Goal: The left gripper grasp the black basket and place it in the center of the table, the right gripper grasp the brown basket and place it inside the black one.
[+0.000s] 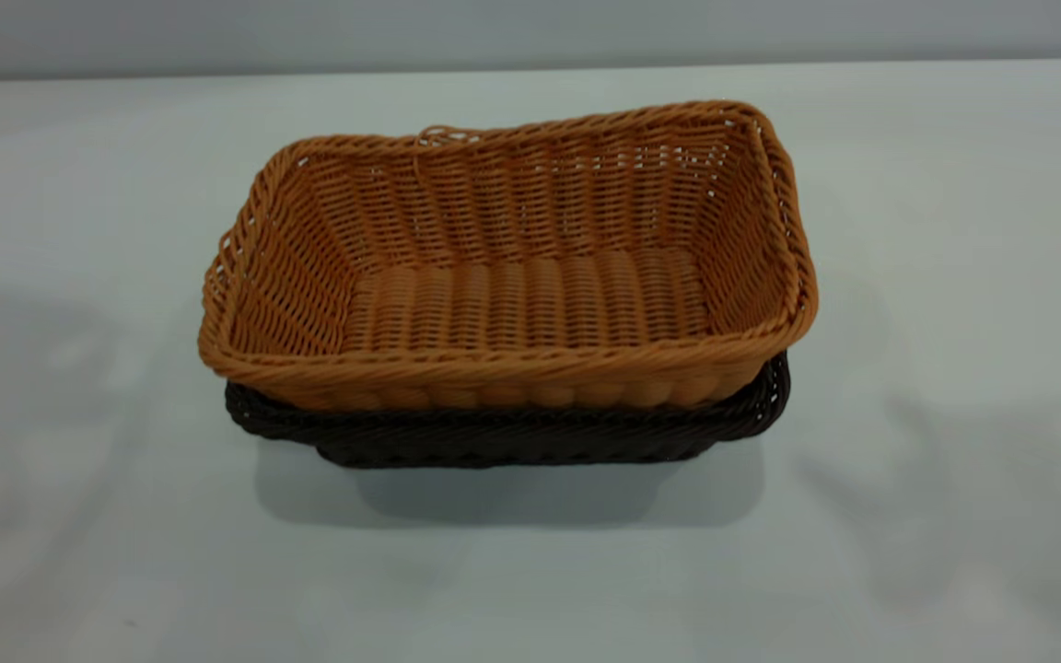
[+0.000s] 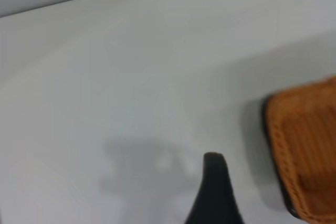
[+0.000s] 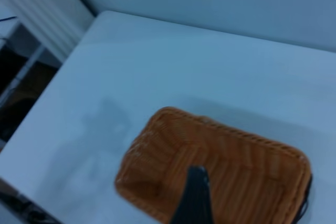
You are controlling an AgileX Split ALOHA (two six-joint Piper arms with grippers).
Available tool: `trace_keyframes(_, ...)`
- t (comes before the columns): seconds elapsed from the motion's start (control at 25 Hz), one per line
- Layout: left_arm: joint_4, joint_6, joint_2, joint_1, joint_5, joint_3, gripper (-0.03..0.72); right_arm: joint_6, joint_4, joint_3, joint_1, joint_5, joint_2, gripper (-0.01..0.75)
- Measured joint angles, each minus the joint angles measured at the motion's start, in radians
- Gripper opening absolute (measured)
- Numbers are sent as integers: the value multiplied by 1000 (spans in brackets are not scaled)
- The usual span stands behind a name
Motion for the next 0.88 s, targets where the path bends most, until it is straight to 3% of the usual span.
trace_keyframes(0.24, 114, -126, -119, 0, 0, 103, 506, 68, 0, 0, 0, 133, -155, 590)
trace_keyframes(0.52, -25, -133, -393, 0, 0, 533, 506, 170, -28, 10, 0, 173, -357, 590)
trace_keyframes(0.72, -36, -125, -653, 0, 0, 803, 506, 188, -37, 146, 0, 179, -521, 590)
trace_keyframes(0.88, -33, -119, -866, 0, 0, 901, 506, 204, -76, 305, 0, 181, -626, 590)
